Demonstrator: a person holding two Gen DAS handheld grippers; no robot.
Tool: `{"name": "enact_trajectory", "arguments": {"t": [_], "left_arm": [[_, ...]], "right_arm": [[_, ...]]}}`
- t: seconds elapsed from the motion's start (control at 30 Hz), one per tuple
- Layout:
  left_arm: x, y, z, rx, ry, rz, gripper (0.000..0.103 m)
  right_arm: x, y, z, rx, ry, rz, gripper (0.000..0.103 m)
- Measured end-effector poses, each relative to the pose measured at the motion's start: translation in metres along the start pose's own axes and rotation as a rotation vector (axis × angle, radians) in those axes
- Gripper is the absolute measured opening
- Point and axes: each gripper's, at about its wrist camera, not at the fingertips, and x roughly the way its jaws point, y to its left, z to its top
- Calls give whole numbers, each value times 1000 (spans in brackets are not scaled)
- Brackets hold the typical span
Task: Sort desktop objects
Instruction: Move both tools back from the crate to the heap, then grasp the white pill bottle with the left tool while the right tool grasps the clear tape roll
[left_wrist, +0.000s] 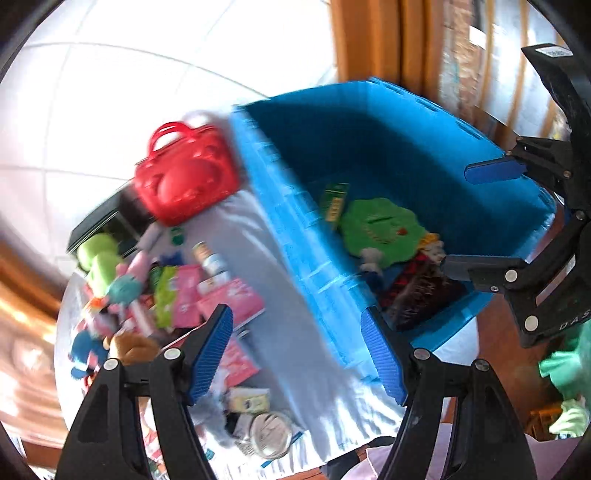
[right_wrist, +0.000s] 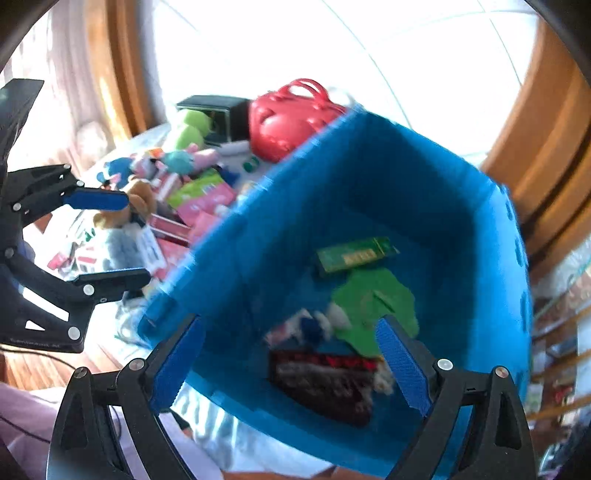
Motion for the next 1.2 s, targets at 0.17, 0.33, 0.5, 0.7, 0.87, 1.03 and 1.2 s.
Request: {"name": "enact_trajectory", "arguments": {"t": [0.17,0.33,0.5,0.7,0.87,1.03,1.2], "left_arm": [[-11,49,-35,-79,-16,70,71],[-9,101,-82,-197,-17,192,71],[4,153,-150,-339,-43,332,71],[29,199,-235,-532,-5,361,71],[58,211,-295,-614,10,374,71],[99,195,-335,-645,60,349,71],[142,184,-356,-692,88,311,71]], "right_arm": [[15,48,22,-38,-28,52,97],[30,95,40,-64,-83,118,103],[55,132,48,-22,-128,211,103],[93,174,45,-41,-132,198,103],[136,200,24,-25,-34,246,103],[181,212,-6,12,67,230,103],[221,216,-45,51,182,214,103]]}}
